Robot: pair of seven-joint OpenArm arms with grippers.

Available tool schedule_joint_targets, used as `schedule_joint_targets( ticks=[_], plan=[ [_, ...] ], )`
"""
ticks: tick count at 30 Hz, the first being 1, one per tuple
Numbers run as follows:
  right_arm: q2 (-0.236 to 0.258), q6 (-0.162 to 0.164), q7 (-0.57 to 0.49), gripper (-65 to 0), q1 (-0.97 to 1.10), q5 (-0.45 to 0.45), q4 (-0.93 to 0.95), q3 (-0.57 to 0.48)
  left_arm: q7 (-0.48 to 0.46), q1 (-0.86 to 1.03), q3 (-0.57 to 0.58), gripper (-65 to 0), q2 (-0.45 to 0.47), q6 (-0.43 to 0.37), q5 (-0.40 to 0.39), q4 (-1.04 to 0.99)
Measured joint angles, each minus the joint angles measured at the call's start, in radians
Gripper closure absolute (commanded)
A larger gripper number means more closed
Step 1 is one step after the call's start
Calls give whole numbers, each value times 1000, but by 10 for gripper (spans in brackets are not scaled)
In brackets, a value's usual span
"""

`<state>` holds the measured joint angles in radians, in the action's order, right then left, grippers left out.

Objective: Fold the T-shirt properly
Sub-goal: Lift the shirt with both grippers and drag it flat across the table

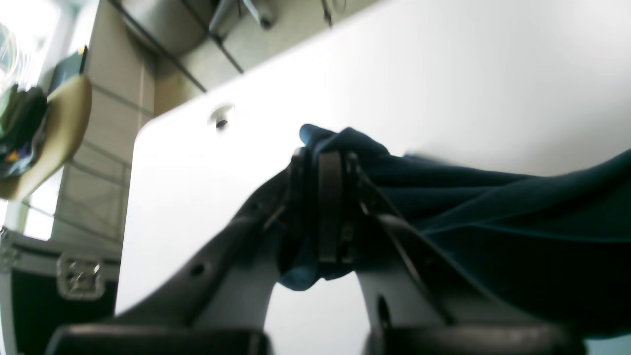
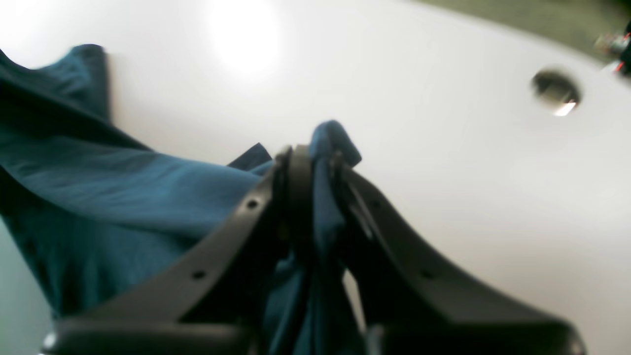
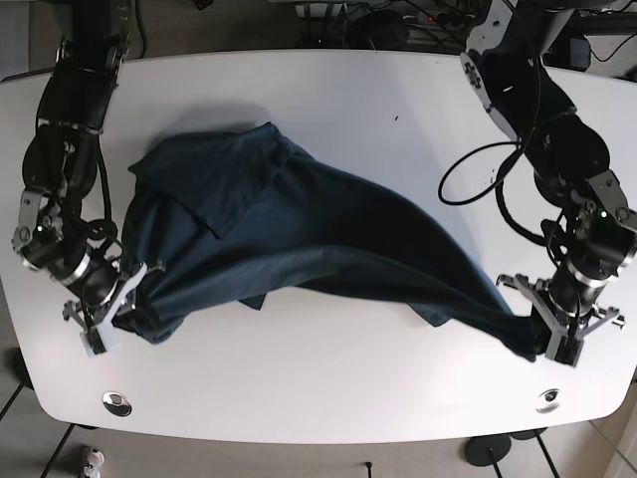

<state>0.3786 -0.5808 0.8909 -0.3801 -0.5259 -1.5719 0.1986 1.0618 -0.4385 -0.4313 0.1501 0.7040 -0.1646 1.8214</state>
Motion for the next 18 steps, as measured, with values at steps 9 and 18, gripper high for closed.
schedule_joint_targets(
  ticks=[9,18],
  plan=[
    [-27,-44,5,-21,-633,166,436,-10,-166,-462,61,0,67,0,16,-554],
    [-27,-119,15,-21,-879,243,554,-10,-263,-685,138,0,181,-4,8,-700]
  ],
)
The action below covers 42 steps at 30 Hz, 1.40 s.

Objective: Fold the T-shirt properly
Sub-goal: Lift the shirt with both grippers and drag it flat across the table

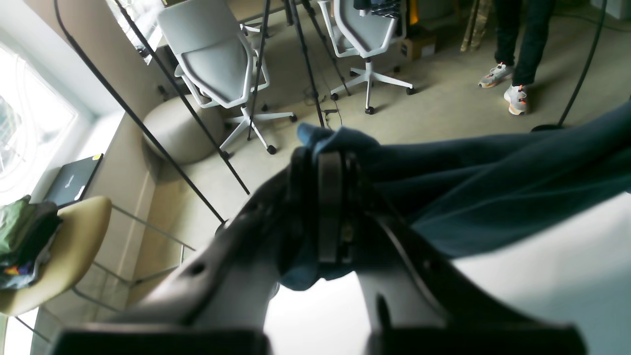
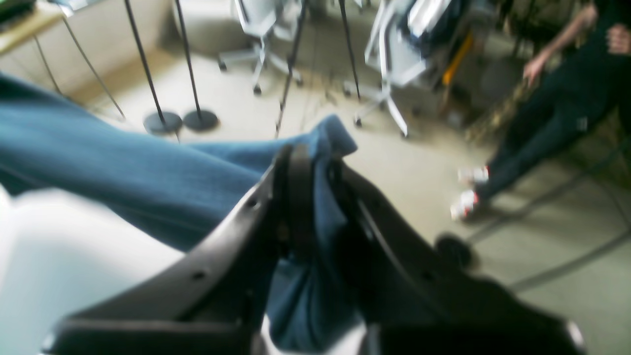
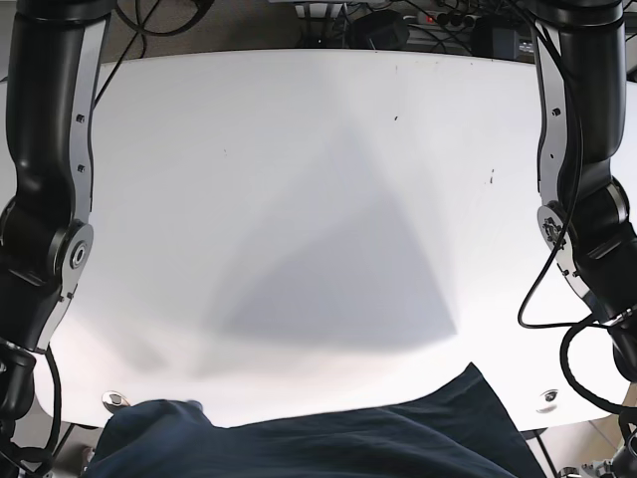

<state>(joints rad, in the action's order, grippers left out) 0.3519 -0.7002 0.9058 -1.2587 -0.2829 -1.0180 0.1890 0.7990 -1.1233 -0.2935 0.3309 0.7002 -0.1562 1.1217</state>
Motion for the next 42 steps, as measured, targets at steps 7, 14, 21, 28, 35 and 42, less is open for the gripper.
schedule_joint_targets(
  ticks=[7,14,21,28,35,42],
  plan=[
    [-9,0,25,-21,411,-5,-278,98,38,393,-12,0,25,4,-3,277],
    [-90,-7,22,-21,940,-13,-517,222,44,887,-298,0,-76,7,-2,387],
    [-117,-7,22,-21,1230,-13,-647,270,45,1115,-444,0,-145,8,-10,476],
    [-151,-7,20,-22,1379,-17,-803,345,38,1242,-440,0,-160,8,-20,613],
    [-184,-6,21,-25,1503,-14,-835,366,37,1346,-441,0,-158,8,-21,656],
    [-187,-4,19,-46,1599,-39,-834,366,37,1423,-441,0,-158,8,-20,669]
  ],
)
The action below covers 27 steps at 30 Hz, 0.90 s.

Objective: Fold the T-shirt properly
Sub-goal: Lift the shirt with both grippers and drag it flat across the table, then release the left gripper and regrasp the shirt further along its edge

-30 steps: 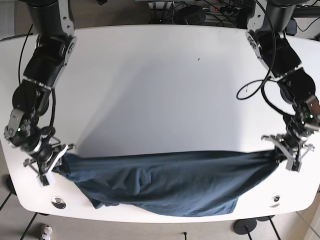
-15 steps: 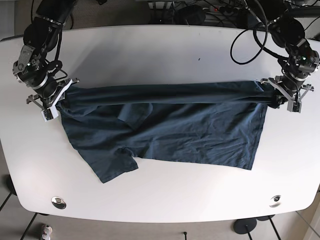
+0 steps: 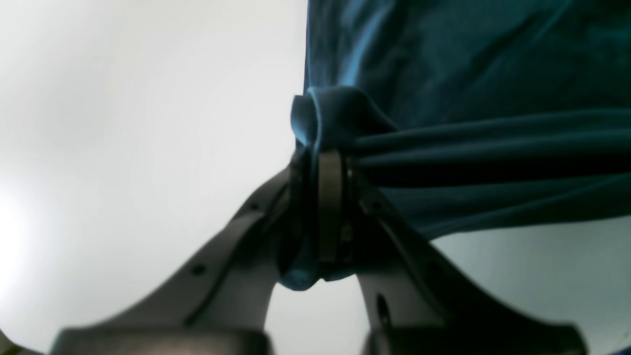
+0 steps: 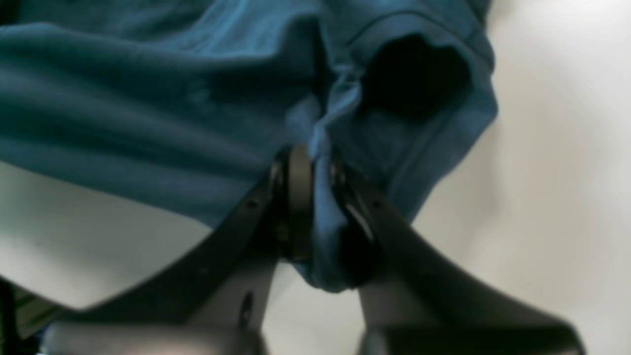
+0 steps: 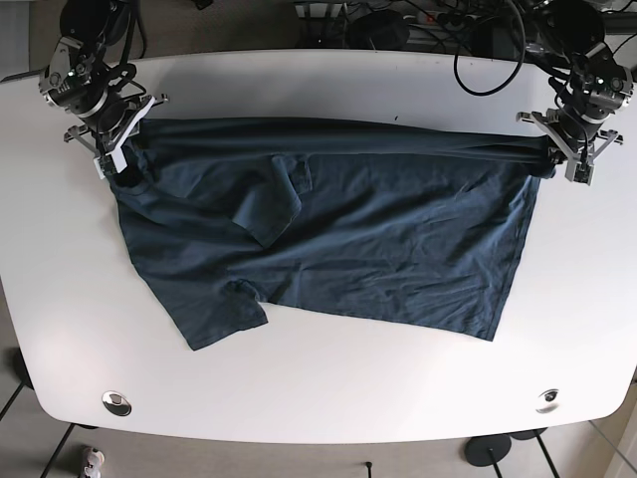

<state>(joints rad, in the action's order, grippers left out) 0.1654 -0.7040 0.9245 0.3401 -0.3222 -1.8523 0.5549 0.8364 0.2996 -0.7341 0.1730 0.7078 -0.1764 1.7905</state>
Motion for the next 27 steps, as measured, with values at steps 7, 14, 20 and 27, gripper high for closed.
schedule_joint_targets(
  ticks=[7,14,20,27],
  plan=[
    [6,11,1,-574,43,-151,0,55,-3,16,3,-297,1,-3,11,52],
    [14,11,1,-612,-219,-130,196,89,7,-105,2,-450,-28,-4,28,48],
    [76,12,-5,-612,-418,-127,530,89,7,-189,19,-451,-30,-5,29,45],
    [73,11,-111,-561,-424,-151,609,1,-5,-317,18,-457,-16,-5,26,-106]
  ],
)
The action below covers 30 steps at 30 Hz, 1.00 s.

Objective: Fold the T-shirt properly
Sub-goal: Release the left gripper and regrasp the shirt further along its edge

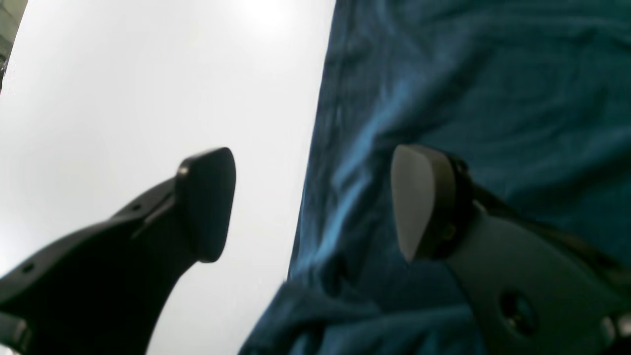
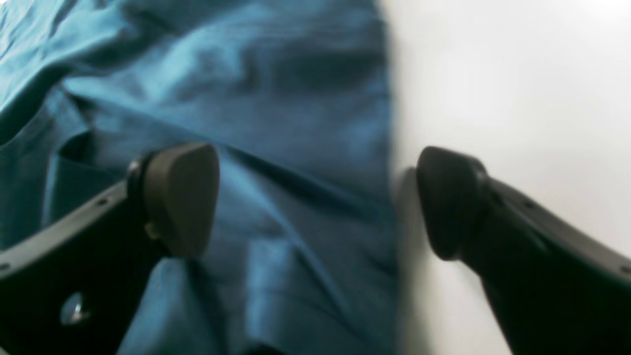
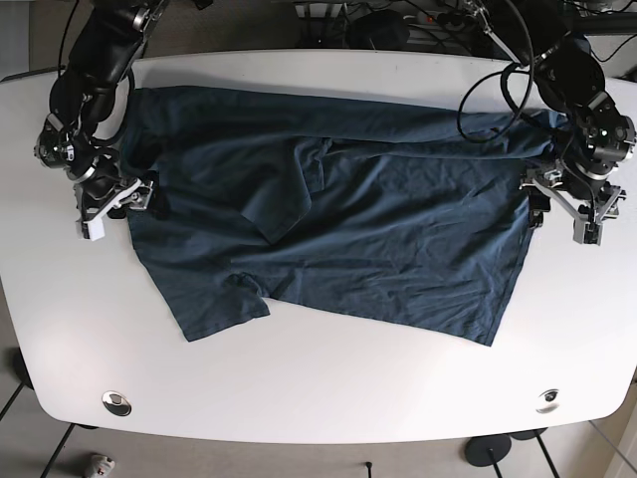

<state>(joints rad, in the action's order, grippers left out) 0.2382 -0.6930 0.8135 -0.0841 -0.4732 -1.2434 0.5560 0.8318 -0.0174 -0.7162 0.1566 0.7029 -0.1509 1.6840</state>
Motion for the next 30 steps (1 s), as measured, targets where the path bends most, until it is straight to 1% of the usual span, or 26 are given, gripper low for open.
schedule_joint_targets(
  ticks=[1,2,3,6,7,8,10,12,17,18,19,21,23,27,28,29,30],
  plan=[
    [-15,-5,-6,-465,0,-2,0,-4,-4,-21,3,-458,11,0,17,-33],
    [-31,-4,-21,-355,3,2,2,-4,-13,-51,4,-458,14,-1,51,-81],
    [-36,-3,-23,-287,4,2,2,-9,-21,-80,3,-458,14,-3,70,-124],
    [-47,-3,-16,-119,3,14,5,-13,-89,-172,5,-460,16,-3,100,-273],
    [-45,-3,-16,-52,3,17,7,-13,-101,-217,6,-476,17,-3,127,-347],
    [-43,-3,-12,-27,3,18,8,-13,-102,-249,6,-503,23,-3,148,-402],
    [-41,-3,-8,-24,3,18,8,-13,-128,-311,5,-531,36,-4,183,-517],
    [-42,-3,-8,-24,3,18,8,-13,-182,-384,3,-533,53,-6,203,-659],
    [-42,-3,-8,-24,3,21,8,-13,-259,-487,11,-533,93,-6,207,-930],
    [-42,-3,-8,-24,3,21,8,-13,-279,-499,37,-533,103,-8,207,-977],
    [-42,-3,-8,-24,3,21,8,-13,-328,-521,80,-533,117,-7,195,-1041],
    [-42,-3,-8,-24,3,21,8,-13,-360,-560,112,-533,124,-7,195,-1115],
    [-42,-3,-8,-24,3,21,8,-13,-381,-591,120,-533,124,-6,180,-1180],
    [-44,-3,-8,-24,3,21,8,-13,-391,-637,120,-526,122,-6,177,-1264],
    [-46,-3,-9,-24,3,21,7,-13,-392,-640,120,-497,121,-6,177,-1270],
    [-47,-3,-9,-24,3,21,7,-13,-391,-640,121,-432,119,-6,177,-1270],
    [-47,-3,-9,-22,3,21,7,-13,-388,-637,121,-349,119,-6,178,-1270]
  ],
)
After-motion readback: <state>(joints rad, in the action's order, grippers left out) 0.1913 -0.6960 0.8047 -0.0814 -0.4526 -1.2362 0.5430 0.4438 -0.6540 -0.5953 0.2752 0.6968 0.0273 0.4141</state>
